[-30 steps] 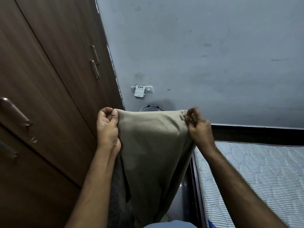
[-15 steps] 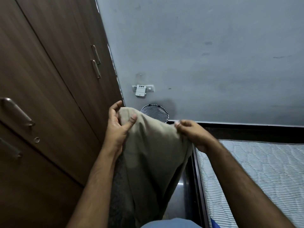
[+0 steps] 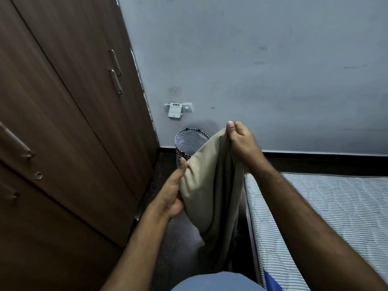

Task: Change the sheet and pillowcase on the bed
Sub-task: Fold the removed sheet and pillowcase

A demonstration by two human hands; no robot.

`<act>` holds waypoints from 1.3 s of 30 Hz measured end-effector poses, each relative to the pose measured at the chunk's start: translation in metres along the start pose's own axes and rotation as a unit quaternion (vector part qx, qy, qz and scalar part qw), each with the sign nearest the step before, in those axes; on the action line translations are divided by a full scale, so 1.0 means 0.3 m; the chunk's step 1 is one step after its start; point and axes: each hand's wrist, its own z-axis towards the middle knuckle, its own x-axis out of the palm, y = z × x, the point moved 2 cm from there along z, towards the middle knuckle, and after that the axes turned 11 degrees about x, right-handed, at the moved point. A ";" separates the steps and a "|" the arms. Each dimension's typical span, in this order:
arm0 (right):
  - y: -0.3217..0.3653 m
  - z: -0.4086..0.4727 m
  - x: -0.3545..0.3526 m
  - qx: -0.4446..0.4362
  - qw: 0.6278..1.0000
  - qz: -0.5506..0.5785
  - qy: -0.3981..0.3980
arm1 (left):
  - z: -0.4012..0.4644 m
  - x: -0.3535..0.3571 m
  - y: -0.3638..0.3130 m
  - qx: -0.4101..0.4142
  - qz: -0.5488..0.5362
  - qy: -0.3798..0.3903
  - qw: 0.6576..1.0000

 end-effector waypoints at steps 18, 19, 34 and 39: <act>-0.112 0.044 -0.126 0.035 0.999 0.034 0.015 | 0.071 -0.047 -0.183 0.171 0.136 -0.034 0.975; -0.079 0.029 -0.136 -0.005 0.997 0.074 0.012 | 0.070 -0.040 -0.196 0.213 0.130 -0.033 0.968; -0.024 0.048 -0.156 0.039 0.993 -0.026 0.104 | 0.153 -0.056 -0.306 0.193 0.299 -0.114 0.928; -0.015 0.035 -0.155 0.055 0.986 0.108 0.111 | 0.133 -0.046 -0.367 0.146 0.361 -0.036 0.920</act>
